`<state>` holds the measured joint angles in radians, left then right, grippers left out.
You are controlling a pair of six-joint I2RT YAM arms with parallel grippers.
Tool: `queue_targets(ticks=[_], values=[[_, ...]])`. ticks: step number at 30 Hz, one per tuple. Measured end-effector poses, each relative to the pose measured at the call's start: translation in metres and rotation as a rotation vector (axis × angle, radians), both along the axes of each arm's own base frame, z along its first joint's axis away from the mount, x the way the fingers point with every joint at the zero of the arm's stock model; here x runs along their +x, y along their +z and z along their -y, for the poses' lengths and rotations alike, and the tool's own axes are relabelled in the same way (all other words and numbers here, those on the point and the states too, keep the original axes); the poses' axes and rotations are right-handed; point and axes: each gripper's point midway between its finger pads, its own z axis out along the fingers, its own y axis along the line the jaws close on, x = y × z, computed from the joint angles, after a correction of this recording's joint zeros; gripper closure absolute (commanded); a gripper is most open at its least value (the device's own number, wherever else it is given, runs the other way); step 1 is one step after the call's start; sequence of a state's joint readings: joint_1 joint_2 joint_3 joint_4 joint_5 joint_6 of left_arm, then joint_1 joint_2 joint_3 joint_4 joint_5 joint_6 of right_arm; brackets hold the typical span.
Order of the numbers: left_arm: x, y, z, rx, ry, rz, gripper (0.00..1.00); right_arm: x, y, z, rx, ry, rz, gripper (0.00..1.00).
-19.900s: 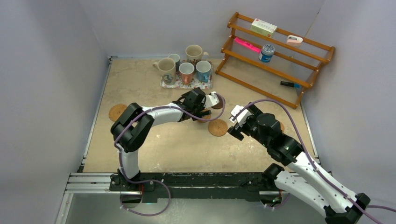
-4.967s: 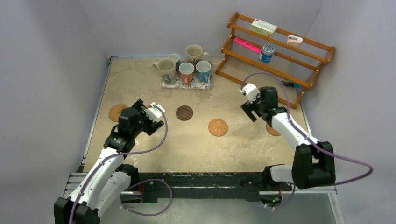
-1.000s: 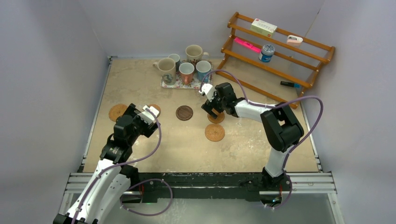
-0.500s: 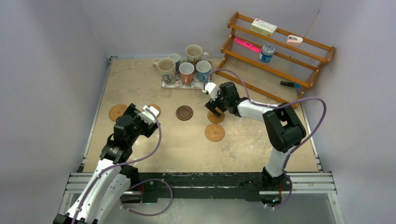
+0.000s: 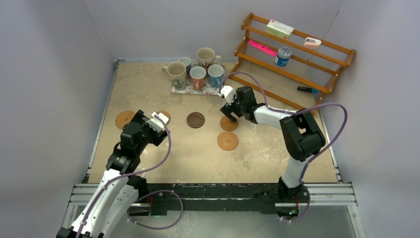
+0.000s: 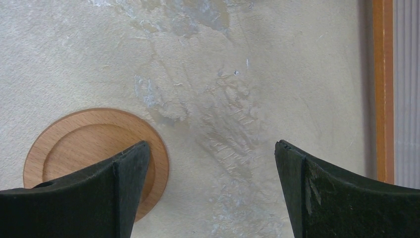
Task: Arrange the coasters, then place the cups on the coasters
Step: Move the coaster to the center of the board.
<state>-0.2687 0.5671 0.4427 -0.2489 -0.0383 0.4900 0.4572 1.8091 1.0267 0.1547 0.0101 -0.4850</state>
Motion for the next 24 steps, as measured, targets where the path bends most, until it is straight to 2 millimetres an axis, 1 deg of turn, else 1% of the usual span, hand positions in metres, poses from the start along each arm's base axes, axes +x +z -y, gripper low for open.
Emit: queue_targets(ticks=[15, 24], values=[[0.0, 0.003, 0.0, -0.003, 0.0, 0.01, 0.0, 0.013, 0.001, 0.003, 0.005, -0.055, 0.048, 0.01], [0.0, 0.003, 0.0, -0.003, 0.0, 0.01, 0.0, 0.016, 0.002, 0.006, 0.004, -0.069, 0.056, 0.01]])
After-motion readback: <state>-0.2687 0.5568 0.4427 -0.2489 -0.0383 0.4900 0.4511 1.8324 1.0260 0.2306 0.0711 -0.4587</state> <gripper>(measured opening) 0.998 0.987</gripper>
